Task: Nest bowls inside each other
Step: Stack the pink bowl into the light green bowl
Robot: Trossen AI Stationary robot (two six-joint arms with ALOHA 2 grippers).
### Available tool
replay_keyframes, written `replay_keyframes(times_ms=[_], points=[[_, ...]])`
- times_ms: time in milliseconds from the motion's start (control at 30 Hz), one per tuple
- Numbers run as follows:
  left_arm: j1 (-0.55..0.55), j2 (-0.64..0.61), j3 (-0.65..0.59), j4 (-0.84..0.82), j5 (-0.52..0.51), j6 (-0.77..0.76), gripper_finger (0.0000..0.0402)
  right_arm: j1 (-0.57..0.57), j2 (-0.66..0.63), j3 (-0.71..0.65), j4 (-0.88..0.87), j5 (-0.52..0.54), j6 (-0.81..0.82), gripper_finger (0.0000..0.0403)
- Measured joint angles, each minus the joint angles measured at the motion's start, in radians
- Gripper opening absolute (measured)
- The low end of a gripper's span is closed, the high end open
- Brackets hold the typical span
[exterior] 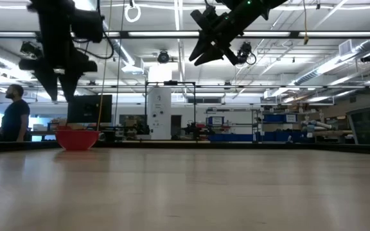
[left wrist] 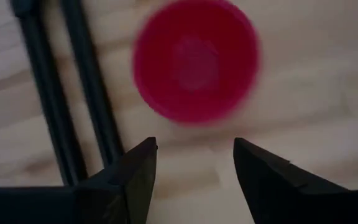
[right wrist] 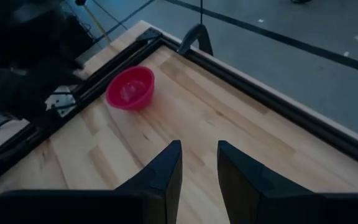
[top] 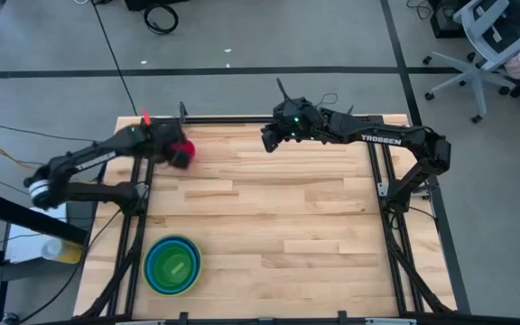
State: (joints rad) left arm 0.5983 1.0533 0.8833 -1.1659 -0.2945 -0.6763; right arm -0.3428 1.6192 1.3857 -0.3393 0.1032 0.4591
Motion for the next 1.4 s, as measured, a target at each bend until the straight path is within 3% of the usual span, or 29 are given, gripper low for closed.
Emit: replay_keyframes(times_ms=[133, 300, 533, 833, 1000, 1200, 1400], points=[[0.206, 0.095, 0.0, 0.132, 0.051, 0.128, 0.0213, 0.007, 0.0, 0.0, -0.036, -0.001, 0.02, 0.0107], [0.345, 0.231, 0.0, 0.207, 0.079, 0.213, 0.0213, 0.023, 0.0, 0.0, -0.075, -0.001, 0.021, 0.0107], [0.343, 0.367, 0.0, 0.225, 0.09, 0.174, 0.0208, 0.047, 0.0, 0.0, -0.114, 0.0, 0.036, 0.0107], [0.343, 0.447, -0.002, 0.235, 0.075, 0.116, 0.0163, 0.077, 0.0, 0.0, -0.137, 0.008, 0.037, 0.0107], [0.342, 0.453, -0.005, 0.239, 0.104, 0.16, 0.0117, 0.08, 0.0, 0.0, -0.135, 0.02, 0.036, 0.0107], [0.325, 0.444, -0.005, 0.24, 0.126, 0.231, 0.0019, 0.079, 0.0, 0.0, -0.135, 0.031, 0.036, 0.0107], [0.281, 0.351, 0.002, 0.205, 0.196, 0.289, 0.0014, 0.081, 0.0, 0.0, -0.137, 0.031, 0.036, 0.0103]])
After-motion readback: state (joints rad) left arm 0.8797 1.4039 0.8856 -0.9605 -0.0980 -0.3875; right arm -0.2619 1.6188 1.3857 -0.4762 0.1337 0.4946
